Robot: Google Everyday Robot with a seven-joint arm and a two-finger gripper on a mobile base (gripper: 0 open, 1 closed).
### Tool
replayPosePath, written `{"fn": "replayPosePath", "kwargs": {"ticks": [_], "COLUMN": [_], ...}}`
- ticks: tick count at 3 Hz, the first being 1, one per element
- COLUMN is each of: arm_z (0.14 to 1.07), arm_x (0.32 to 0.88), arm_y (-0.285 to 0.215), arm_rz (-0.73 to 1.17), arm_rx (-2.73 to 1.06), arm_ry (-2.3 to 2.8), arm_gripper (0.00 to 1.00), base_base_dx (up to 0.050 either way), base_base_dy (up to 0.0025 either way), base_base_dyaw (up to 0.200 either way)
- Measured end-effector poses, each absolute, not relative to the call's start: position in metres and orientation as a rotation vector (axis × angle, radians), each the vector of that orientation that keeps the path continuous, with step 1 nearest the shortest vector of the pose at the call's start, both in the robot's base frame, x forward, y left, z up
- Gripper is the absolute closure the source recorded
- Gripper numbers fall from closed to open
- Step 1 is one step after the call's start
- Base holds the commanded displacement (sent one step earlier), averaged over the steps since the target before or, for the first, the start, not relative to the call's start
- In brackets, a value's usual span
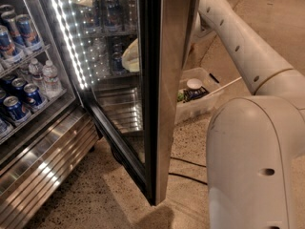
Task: Close right fridge door
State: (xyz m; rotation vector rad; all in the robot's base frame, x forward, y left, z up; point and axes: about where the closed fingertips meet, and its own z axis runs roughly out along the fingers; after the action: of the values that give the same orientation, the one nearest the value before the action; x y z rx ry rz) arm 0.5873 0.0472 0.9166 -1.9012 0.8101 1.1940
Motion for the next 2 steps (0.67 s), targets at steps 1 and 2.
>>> {"fn": "replayPosePath", "kwargs": {"ticks": [1, 2], "arm_z": [0.9166, 0.9166], "arm_x": [0.5873, 0.5873], "arm_y": [0.0472, 0.0472], "arm_rz": [1.194, 1.194], "arm_rx": [-1.901, -1.901], "arm_ry": [0.810, 0.810], "arm_gripper": [1.00, 1.00], "base_base_dx": [0.000, 0.000], "base_base_dy": [0.00000, 0.00000], "base_base_dyaw": [0.000, 0.000]}}
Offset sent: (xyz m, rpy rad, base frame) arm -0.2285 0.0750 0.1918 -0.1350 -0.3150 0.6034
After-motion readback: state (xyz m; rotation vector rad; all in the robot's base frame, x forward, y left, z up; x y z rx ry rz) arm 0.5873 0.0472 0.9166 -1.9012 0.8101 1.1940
